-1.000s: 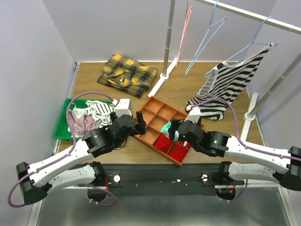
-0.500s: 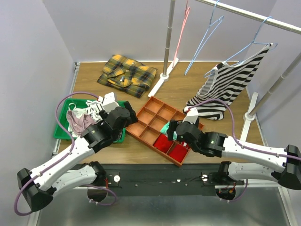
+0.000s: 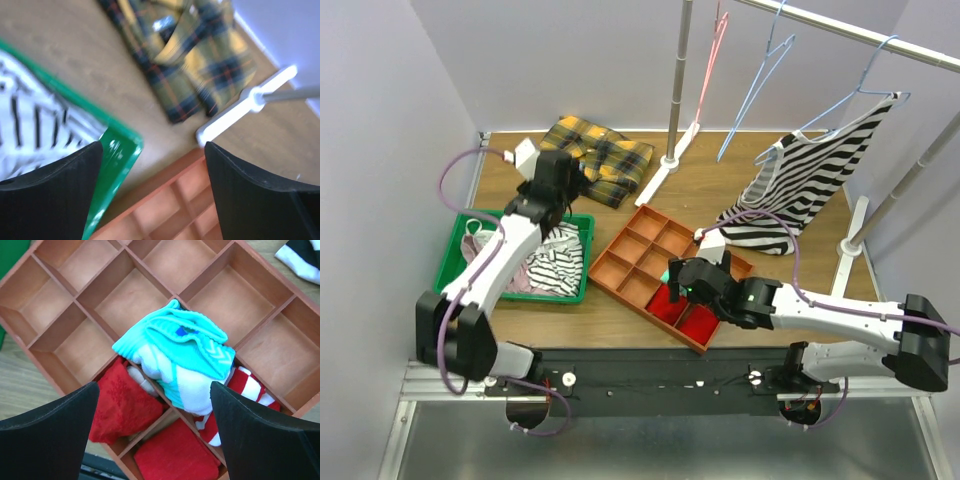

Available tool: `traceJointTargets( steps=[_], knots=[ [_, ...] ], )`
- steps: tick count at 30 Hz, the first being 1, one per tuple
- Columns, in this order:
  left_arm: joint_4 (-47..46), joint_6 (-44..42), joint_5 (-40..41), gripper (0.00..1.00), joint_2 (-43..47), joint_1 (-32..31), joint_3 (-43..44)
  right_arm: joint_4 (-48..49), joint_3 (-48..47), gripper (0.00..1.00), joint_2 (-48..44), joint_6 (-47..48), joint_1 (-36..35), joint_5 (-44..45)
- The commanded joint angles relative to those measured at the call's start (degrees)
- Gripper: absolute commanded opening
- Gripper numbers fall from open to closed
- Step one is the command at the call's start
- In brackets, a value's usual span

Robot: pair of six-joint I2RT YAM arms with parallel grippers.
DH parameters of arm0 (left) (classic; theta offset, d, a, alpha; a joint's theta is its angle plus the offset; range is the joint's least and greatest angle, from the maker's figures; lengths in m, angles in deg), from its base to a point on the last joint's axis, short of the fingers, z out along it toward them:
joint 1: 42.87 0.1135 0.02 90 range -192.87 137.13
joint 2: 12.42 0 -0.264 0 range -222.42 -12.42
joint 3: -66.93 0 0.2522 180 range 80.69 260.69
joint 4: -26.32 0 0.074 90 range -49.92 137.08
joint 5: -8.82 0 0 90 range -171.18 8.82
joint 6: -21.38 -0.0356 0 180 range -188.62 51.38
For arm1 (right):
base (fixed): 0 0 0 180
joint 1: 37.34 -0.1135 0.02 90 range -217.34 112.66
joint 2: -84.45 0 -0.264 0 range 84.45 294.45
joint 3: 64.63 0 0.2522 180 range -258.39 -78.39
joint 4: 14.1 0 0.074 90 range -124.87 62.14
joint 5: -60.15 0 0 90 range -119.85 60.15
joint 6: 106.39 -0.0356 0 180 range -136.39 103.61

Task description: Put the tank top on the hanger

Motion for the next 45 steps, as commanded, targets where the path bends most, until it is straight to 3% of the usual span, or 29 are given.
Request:
traceJointTargets(
  steps=[1, 5, 9, 12, 17, 24, 28, 33, 36, 39, 40, 45],
  knots=[
    [-0.5, -8.2, 4.4, 0.81, -13.7, 4.2, 17.3, 0.7, -3.6, 1.0, 2.6, 1.1, -0.3, 3.3],
    [7.3, -18.1, 14.3, 0.8, -34.4, 5.4, 37.1, 2.2, -4.4, 1.0, 3.1, 2.1, 0.4, 2.3],
    [17.0, -26.7, 13.1, 0.84, -51.3, 6.8, 61.0, 5.2, -4.4, 1.0, 4.8, 4.0, 2.6, -2.4],
    [22.0, -30.3, 9.7, 0.91, -61.2, 7.5, 72.3, 6.9, -4.8, 1.0, 7.3, 6.1, 4.6, -5.5],
    [23.1, -30.7, 2.7, 0.99, -66.4, 8.5, 73.9, 9.2, -5.4, 1.0, 9.3, 8.0, 8.3, -11.2],
    [24.7, -25.2, -1.7, 0.98, -67.6, 9.7, 70.5, 11.5, -5.9, 1.0, 11.9, 8.9, 10.9, -16.8],
    [25.7, -21.0, -5.4, 0.83, -69.5, 10.9, 69.7, 12.0, -7.1, 1.0, 13.0, 9.3, 11.1, -18.3],
    [26.8, -17.6, -8.0, 0.73, -71.3, 12.1, 68.8, 12.2, -8.3, 1.0, 15.1, 9.5, 11.2, -19.8],
    [23.9, -16.1, -8.7, 0.56, -69.4, 12.9, 64.6, 12.2, -9.4, 1.0, 16.1, 9.5, 11.3, -20.9],
    [21.5, -13.9, -8.6, 0.21, -66.8, 14.3, 60.3, 11.8, -10.1, 1.0, 16.9, 9.9, 11.3, -21.2],
    [20.9, -12.8, -8.1, 0.02, -66.0, 15.0, 58.3, 11.8, -10.2, 1.0, 17.0, 10.1, 11.4, -21.2],
    [13.7, -7.6, -3.6, 0.0, -57.1, 17.7, 47.3, 11.5, -11.0, 1.0, 18.0, 10.6, 11.8, -21.8]
  ],
)
